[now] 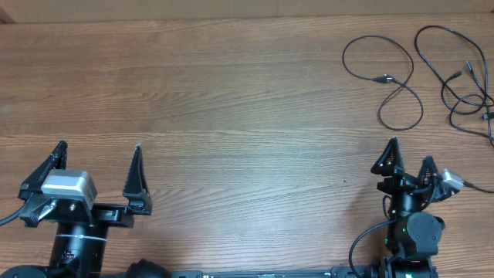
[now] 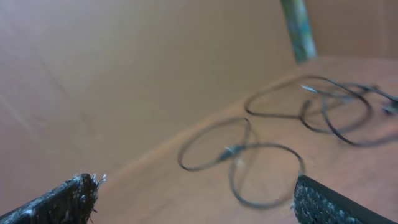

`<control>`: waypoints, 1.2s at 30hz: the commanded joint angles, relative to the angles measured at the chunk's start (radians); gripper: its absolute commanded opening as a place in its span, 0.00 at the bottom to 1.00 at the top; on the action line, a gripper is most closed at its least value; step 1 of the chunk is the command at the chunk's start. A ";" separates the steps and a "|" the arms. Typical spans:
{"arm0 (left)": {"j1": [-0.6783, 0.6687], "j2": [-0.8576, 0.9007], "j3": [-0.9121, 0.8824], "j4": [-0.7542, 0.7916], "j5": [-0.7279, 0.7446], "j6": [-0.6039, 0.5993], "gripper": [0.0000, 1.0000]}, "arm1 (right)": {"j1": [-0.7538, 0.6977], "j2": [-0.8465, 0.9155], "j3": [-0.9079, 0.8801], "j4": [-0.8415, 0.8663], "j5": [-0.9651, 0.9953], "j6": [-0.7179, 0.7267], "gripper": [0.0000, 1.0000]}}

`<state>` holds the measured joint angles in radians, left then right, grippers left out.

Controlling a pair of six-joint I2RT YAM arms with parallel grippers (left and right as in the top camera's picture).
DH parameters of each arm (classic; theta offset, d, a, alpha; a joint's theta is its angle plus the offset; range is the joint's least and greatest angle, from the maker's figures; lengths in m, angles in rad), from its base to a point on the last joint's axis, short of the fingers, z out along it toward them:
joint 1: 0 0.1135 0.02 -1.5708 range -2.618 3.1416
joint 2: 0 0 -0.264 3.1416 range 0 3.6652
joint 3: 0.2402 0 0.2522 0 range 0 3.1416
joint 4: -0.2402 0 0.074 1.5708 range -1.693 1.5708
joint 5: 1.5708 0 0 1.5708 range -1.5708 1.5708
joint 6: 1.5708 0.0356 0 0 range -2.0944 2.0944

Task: Untangle cables

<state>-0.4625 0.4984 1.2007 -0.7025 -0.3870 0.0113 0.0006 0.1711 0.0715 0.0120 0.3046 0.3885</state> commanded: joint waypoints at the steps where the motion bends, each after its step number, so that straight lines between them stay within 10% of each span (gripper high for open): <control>1: 0.004 0.003 0.000 0.023 -0.013 0.019 1.00 | -0.002 -0.009 -0.006 -0.071 0.046 0.005 1.00; 36: 0.004 0.003 0.000 0.018 -0.027 0.012 1.00 | -0.002 0.024 -0.006 -0.216 0.042 -0.029 1.00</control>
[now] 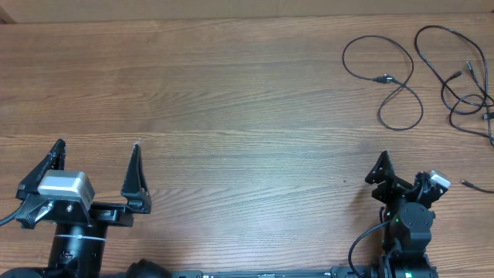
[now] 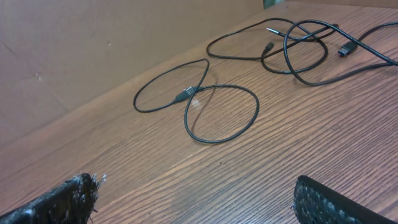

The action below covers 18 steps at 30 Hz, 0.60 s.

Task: Untangle cables

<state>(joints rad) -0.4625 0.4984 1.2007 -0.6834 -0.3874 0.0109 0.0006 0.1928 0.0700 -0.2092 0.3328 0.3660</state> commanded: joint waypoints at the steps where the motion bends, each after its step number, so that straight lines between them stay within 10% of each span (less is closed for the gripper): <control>1: 0.004 0.003 0.000 0.010 -0.059 0.025 1.00 | -0.002 0.002 -0.005 0.005 0.014 -0.007 1.00; 8: 0.004 0.008 -0.001 0.122 -0.111 0.038 1.00 | -0.002 0.002 -0.005 0.005 0.014 -0.007 1.00; 18: 0.004 0.013 -0.002 0.782 0.008 0.041 0.99 | -0.002 0.002 -0.005 0.005 0.014 -0.007 1.00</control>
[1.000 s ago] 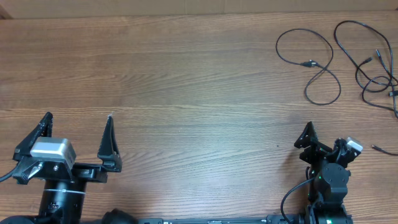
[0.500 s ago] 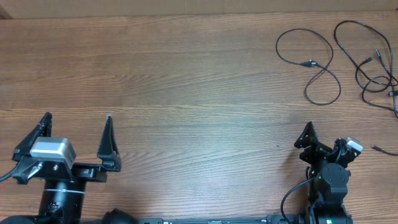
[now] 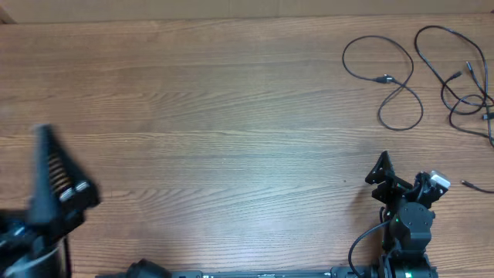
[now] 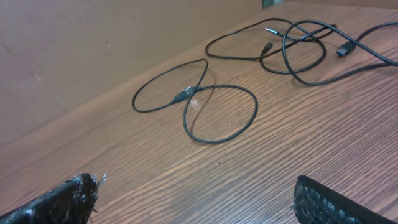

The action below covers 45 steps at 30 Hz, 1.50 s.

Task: Untangle cables

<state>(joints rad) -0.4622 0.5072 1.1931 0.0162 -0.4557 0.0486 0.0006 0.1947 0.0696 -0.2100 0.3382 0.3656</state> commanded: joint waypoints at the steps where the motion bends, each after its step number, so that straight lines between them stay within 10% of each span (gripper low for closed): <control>1: 0.004 0.005 0.005 0.125 0.093 0.004 1.00 | -0.002 0.000 -0.004 0.006 0.008 -0.006 1.00; 11: 0.197 -0.171 -0.499 0.668 0.093 -0.233 1.00 | -0.002 0.000 -0.004 0.006 0.008 -0.006 1.00; 23: 0.321 -0.394 -0.985 0.694 0.087 -0.353 0.99 | -0.002 0.000 -0.004 0.006 0.008 -0.006 1.00; 45: 0.475 -0.504 -1.188 0.042 0.430 -0.315 1.00 | -0.002 0.000 -0.004 0.006 0.008 -0.006 1.00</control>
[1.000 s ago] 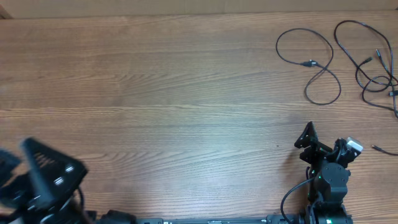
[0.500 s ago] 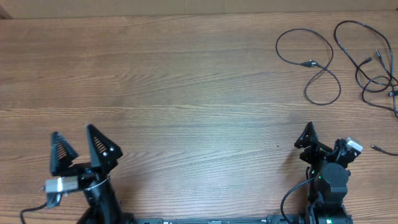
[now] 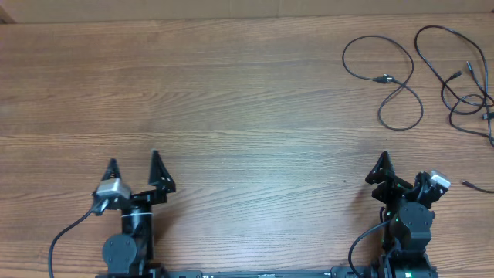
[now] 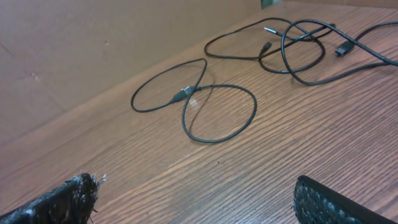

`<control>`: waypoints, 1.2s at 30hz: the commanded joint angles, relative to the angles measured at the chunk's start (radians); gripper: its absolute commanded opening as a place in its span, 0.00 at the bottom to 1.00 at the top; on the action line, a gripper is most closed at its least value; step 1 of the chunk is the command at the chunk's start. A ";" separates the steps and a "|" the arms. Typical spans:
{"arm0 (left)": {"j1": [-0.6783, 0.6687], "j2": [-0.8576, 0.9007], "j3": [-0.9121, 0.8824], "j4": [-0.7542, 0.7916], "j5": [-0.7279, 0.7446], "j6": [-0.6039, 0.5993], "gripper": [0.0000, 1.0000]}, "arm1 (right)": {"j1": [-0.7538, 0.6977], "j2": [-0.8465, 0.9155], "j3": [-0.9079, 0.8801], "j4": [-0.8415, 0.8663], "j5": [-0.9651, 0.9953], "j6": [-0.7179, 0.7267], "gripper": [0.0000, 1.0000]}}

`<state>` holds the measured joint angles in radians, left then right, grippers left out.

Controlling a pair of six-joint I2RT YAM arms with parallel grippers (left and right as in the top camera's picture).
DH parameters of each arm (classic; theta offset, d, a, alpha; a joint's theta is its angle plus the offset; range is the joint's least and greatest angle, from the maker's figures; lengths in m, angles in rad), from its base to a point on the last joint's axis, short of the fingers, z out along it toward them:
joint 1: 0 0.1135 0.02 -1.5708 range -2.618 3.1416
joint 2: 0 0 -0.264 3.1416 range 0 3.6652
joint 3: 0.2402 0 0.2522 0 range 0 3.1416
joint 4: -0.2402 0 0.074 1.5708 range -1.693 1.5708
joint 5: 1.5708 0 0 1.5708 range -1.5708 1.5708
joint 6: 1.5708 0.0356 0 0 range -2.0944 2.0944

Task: Untangle cables

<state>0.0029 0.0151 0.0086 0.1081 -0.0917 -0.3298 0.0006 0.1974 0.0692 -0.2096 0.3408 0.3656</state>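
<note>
A thin black cable [image 3: 384,79] lies in a figure-eight at the table's far right; the right wrist view shows this cable [image 4: 193,102] with a small connector at its crossing. Beyond it, several black cables [image 3: 463,85] overlap in a tangle [image 4: 298,46] with loose plugs. My right gripper [image 3: 403,171] sits near the front edge, well short of the figure-eight; this gripper [image 4: 196,200] is open and empty. My left gripper [image 3: 135,160] is open and empty at the front left, far from every cable.
A brown cardboard wall [image 4: 93,43] rises behind the wooden table [image 3: 231,100]. A loose plug [image 3: 468,184] lies just right of my right arm. The tangle runs off the table's right edge.
My left arm, which was blurred and large at the far left edge, now sits lower and farther right near the front edge, fingers open. The right arm and cables have not moved.
At first both grippers were open near the front edge, the right wrist view aimed mostly at the wall. Then the right gripper sat lower, looking along the table at the cables. The left arm then showed blurred at the left edge, and now rests low, front left.
</note>
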 commanded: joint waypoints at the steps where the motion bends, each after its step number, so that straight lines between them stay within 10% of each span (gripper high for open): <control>1: 0.012 -0.012 -0.004 -0.084 0.064 0.070 0.99 | -0.002 -0.003 -0.004 0.005 0.006 -0.006 1.00; 13: 0.032 -0.011 -0.004 -0.189 0.090 0.321 0.99 | -0.002 -0.003 -0.004 0.005 0.006 -0.006 1.00; 36: 0.032 -0.011 -0.004 -0.186 0.083 0.412 1.00 | -0.002 -0.003 -0.004 0.005 0.006 -0.006 1.00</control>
<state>0.0280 0.0132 0.0086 -0.0788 -0.0181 0.0605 0.0006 0.1974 0.0692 -0.2100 0.3401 0.3656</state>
